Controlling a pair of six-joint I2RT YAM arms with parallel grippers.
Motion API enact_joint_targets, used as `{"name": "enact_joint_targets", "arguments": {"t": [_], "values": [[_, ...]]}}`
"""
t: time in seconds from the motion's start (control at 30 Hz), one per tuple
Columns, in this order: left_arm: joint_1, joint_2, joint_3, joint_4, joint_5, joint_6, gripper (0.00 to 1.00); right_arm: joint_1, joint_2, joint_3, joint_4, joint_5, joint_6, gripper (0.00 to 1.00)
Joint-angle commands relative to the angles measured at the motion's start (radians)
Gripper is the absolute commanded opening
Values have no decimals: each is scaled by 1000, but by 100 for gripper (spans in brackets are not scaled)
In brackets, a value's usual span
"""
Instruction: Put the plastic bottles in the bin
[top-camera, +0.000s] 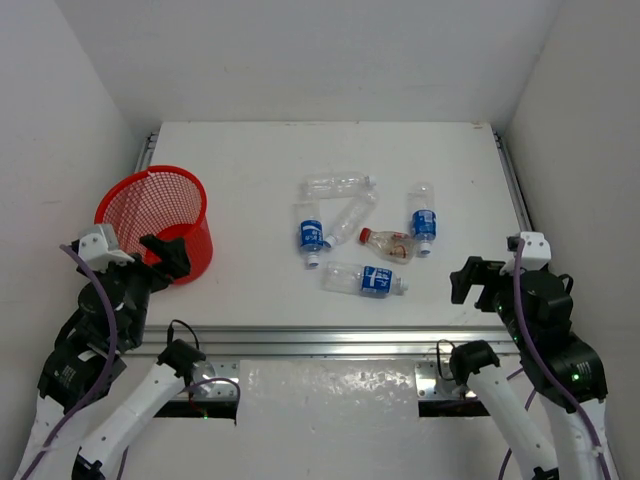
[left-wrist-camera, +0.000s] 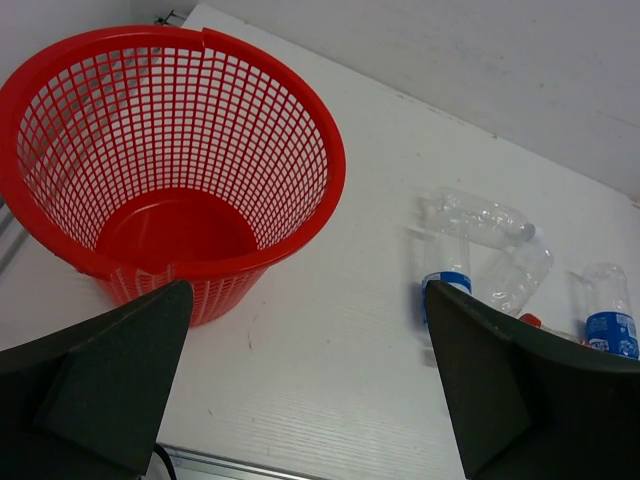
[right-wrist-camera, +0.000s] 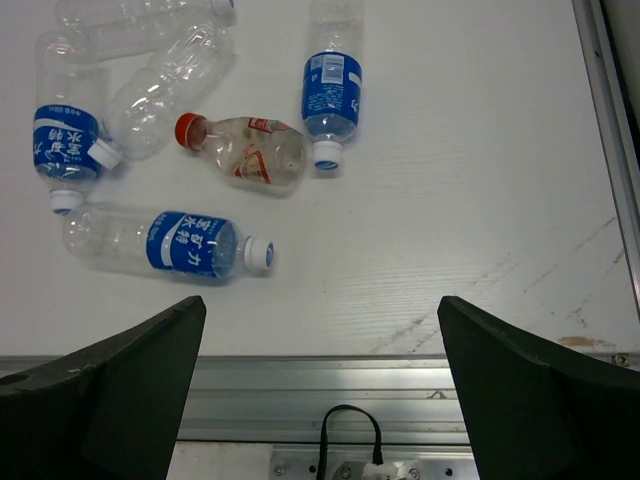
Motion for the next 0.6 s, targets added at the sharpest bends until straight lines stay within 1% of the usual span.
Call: {"name": "enact_joint_targets", "arguments": {"t": [0.0, 0.1, 0.2, 0.23, 0.3, 0.43, 0.47, 0.5, 0.57], "values": [[-6, 13, 12, 17, -8, 4, 98, 5, 33, -6, 29, -4, 19, 99], [-8, 19, 11, 23, 1, 10, 98, 5, 30, -14, 43, 0, 54, 99], [-9, 43, 9, 31, 18, 24, 97, 7, -15, -47, 103, -117, 69, 99], [-9, 46, 9, 31, 19, 25, 98, 5, -50, -61, 149, -171, 90, 99], [-9, 43, 9, 29, 16, 22, 98, 5, -56, -77, 167, -201, 120, 99], [-9, 39, 9, 26, 10, 19, 98, 5, 72, -74, 184, -248, 164, 99], [-9, 43, 9, 26, 10, 19, 97, 5, 141, -75, 194, -250, 170, 99], [-9, 46, 9, 28, 10, 19, 97, 7, 177, -75, 204, -244, 180, 99], [-9, 50, 9, 28, 12, 19, 97, 5, 261, -77, 267, -241, 183, 99]]}}
